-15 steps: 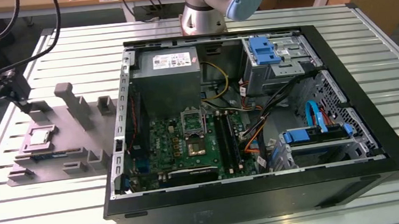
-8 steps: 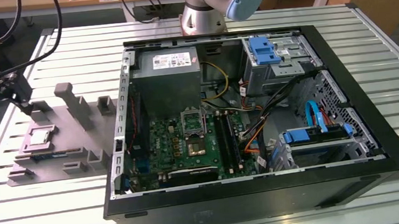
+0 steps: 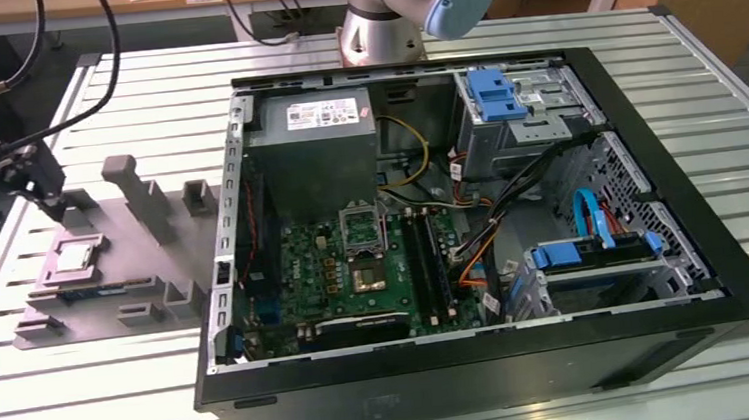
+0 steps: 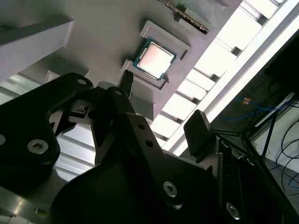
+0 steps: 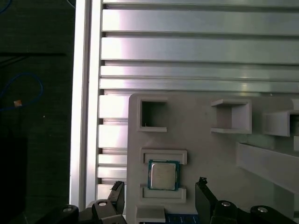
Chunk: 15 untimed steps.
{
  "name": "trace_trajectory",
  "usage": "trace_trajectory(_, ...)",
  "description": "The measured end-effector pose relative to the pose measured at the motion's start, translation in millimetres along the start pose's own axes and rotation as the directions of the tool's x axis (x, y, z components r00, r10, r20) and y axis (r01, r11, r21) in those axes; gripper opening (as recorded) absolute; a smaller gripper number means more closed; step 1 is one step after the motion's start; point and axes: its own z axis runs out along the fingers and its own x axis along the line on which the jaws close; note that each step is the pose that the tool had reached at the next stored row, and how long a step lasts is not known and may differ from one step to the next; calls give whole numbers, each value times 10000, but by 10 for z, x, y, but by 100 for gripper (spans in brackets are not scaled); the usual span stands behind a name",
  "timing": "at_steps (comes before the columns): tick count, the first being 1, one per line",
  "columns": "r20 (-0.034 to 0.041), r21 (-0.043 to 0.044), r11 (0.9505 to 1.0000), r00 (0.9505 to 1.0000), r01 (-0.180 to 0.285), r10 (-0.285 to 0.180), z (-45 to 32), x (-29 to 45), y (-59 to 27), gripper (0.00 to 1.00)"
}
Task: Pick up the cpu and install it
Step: 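Pick up the cpu and move it towards the insertion slot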
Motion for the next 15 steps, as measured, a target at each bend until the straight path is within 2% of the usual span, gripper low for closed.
trace_trajectory(9, -1, 1, 10000, 10000, -16, 16, 163, -7, -31, 71)
trace_trajectory(12, 1, -1, 10000, 10000, -18, 18, 192, -40, -32, 71)
trace_trajectory(15, 15, 1, 10000, 10000, -19, 19, 206, -42, -33, 71)
